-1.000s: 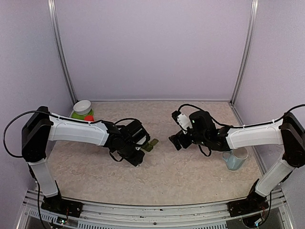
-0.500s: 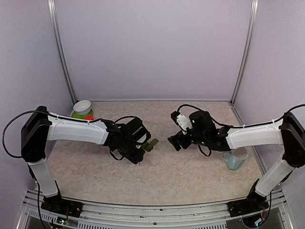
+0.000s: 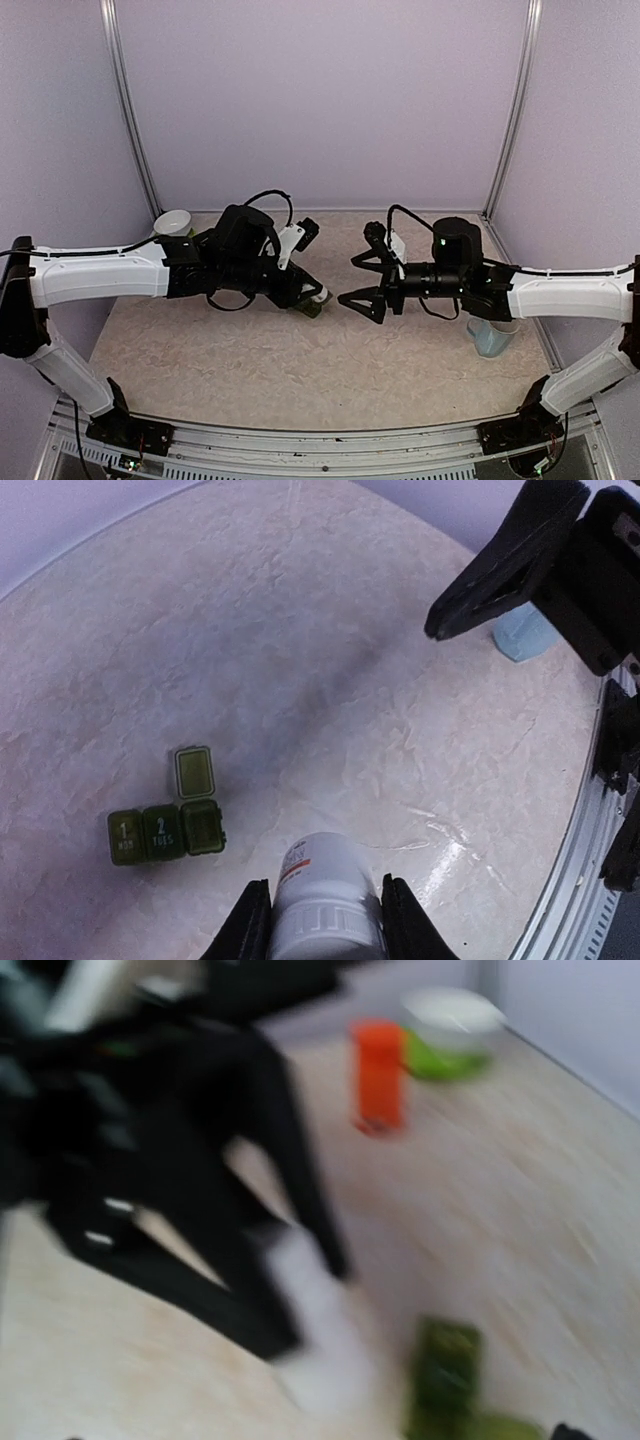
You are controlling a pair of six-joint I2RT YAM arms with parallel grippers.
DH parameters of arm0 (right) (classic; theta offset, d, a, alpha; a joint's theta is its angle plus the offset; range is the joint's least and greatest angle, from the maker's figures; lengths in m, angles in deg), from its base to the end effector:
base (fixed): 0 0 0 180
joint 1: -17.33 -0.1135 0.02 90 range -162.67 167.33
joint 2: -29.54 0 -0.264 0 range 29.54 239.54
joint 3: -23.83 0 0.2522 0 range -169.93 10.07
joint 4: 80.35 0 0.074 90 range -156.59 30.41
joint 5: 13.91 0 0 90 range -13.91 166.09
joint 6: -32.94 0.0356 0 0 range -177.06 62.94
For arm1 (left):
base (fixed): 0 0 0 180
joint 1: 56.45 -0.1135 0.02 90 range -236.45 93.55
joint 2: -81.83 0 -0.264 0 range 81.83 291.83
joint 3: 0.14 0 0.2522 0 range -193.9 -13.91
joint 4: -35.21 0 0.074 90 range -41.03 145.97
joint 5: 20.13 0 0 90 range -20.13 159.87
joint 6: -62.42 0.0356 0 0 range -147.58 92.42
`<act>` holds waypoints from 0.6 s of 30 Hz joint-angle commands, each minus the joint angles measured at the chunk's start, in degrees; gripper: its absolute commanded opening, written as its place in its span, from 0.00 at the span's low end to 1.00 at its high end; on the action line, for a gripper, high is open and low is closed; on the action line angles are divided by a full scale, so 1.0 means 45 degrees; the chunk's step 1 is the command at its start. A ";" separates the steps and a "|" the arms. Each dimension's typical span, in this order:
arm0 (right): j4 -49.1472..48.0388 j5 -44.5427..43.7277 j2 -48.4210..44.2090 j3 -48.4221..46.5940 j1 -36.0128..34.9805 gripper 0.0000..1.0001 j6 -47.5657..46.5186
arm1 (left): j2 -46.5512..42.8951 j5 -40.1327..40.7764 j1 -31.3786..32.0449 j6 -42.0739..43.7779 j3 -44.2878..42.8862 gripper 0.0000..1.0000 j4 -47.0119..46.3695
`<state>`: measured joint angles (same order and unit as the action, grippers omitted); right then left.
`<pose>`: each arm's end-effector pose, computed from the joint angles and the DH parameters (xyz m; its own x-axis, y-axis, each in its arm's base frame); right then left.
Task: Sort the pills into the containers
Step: Pick up the pill bottle from the center of the board, then pass from the left arm to the right
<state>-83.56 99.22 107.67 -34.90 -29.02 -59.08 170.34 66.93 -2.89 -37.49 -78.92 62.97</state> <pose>0.2012 0.2311 0.2583 -0.1597 -0.2144 -0.9636 -0.9320 0.3545 0.0756 0.2056 -0.2816 0.2681 -0.4985 0.3859 -0.7762 0.7530 0.6364 -0.1673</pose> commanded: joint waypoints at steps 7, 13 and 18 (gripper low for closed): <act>-0.1222 0.4299 -0.0448 -0.0069 0.0080 0.97 0.0205 | -0.1883 -0.3521 0.0006 0.1449 0.1614 0.13 -0.4023; -0.1912 0.5233 -0.0368 -0.0124 0.0090 0.93 0.0700 | -0.2389 -0.4783 0.0012 0.1615 0.2191 0.13 -0.5278; -0.3303 0.5711 0.0077 -0.0230 0.0087 0.87 0.1855 | -0.2448 -0.5293 0.0046 0.1563 0.2360 0.13 -0.5903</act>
<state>-91.82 121.60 106.64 -34.88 -29.02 -55.56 160.72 47.15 -2.89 -31.35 -69.06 41.88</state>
